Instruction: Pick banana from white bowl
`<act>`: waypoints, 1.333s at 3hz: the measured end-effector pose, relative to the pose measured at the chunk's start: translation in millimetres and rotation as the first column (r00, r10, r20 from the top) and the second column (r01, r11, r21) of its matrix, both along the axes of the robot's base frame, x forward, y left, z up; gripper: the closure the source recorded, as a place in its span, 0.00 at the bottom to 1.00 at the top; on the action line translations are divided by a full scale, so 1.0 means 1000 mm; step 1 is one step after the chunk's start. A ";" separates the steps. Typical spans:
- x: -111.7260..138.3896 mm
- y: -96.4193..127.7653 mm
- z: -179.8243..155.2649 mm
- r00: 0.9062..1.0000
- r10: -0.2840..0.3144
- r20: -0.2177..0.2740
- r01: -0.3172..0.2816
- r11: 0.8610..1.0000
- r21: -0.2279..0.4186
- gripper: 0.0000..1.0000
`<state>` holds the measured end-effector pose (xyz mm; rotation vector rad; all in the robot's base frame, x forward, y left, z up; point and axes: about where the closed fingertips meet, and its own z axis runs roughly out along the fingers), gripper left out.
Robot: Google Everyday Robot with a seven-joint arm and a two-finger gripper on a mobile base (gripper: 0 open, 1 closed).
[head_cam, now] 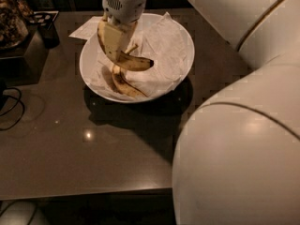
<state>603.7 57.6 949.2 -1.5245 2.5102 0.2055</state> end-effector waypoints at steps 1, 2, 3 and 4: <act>-0.011 0.003 0.010 1.000 -0.006 -0.005 0.006 1.000 -0.006 1.00; -0.027 0.006 0.023 1.000 -0.021 -0.010 0.021 1.000 -0.013 1.00; -0.040 0.013 0.042 0.999 -0.008 0.034 0.006 0.999 0.049 1.00; -0.043 0.016 0.046 0.999 -0.001 0.045 -0.001 0.998 0.056 1.00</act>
Offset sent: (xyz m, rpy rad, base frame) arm -0.0652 -0.0096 0.0383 -0.0818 0.0859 -0.0352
